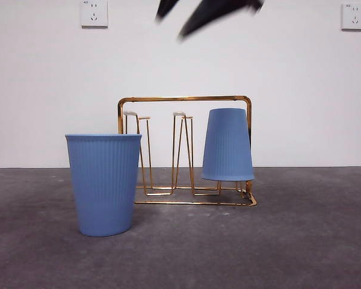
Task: Pick up cup 1,put cup 1 in the cup rack,pick up cup 2,put cup 2 in the cup rack
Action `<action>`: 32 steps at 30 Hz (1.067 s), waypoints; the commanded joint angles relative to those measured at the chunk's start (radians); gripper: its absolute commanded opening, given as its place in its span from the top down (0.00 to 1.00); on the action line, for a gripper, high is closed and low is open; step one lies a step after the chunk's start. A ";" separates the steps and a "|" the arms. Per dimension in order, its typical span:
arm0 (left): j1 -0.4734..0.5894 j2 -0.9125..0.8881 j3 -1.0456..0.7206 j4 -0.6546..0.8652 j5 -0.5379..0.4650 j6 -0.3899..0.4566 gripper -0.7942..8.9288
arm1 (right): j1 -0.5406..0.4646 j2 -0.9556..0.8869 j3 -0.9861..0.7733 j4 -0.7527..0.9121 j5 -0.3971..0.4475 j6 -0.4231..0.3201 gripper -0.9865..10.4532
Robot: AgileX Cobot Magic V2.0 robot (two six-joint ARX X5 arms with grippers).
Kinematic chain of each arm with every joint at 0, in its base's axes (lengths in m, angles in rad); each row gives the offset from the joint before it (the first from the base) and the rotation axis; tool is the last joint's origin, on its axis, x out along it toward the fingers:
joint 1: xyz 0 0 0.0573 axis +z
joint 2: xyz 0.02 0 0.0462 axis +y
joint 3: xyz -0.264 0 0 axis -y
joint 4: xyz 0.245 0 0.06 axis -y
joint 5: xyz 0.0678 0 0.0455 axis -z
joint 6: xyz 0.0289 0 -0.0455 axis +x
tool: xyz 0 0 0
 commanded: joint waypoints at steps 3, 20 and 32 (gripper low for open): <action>-0.003 -0.024 -0.001 -0.040 -0.014 0.002 0.41 | 0.041 0.121 -0.006 0.049 0.005 0.039 0.67; -0.003 -0.025 -0.001 -0.093 -0.010 0.002 0.41 | 0.102 0.344 -0.006 0.160 0.141 0.063 0.67; -0.003 -0.025 -0.001 -0.062 0.089 -0.010 0.41 | 0.102 0.366 -0.006 0.175 0.143 0.061 0.92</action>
